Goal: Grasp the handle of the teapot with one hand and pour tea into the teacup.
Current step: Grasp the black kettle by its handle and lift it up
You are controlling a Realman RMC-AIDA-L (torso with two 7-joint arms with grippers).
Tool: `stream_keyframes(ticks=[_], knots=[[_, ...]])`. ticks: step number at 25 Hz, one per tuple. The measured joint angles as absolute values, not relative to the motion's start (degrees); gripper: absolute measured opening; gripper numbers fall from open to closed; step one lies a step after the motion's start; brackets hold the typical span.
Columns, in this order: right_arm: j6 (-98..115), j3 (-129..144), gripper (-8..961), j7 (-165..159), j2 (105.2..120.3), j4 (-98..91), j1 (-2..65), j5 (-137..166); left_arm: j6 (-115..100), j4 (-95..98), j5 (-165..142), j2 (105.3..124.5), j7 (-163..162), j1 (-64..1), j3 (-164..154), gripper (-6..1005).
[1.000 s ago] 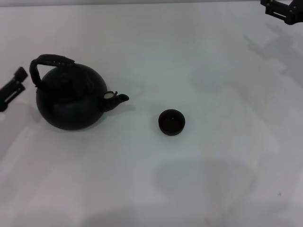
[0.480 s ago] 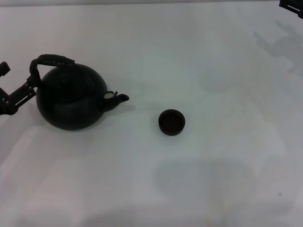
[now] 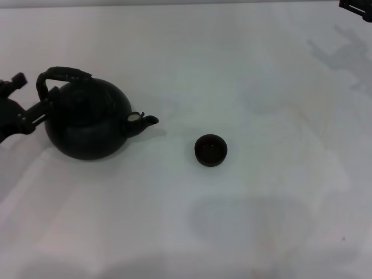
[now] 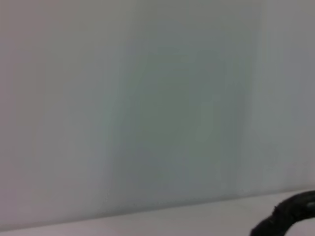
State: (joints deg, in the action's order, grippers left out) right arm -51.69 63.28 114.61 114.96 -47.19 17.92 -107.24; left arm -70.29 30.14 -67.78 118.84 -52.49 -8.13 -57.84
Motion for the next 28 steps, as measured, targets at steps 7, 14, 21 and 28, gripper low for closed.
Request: stream_keyframes(ticks=[7, 14, 21, 28], knots=[[-51.87, 63.25, 844, 114.92, 114.96, -47.19, 17.93, -107.33, -70.53, 30.33, -70.49, 118.83, -53.05, -8.79, -57.84, 836], [-51.71, 62.77, 844, 114.99, 114.90, -46.63, 17.87, -107.33, -70.83, 30.27, -70.66, 118.98, -52.56, -8.60, -57.82, 550], [-51.88, 61.69, 844, 115.05, 114.87, -45.81, 17.60, -107.27, -71.47, 30.20, -70.08, 119.26, -50.75, -8.30, -57.83, 307], [-52.39, 61.69, 844, 115.05, 114.87, -45.19, 17.37, -107.13, -71.71, 30.37, -67.65, 119.31, -50.85, -8.37, -57.64, 202]])
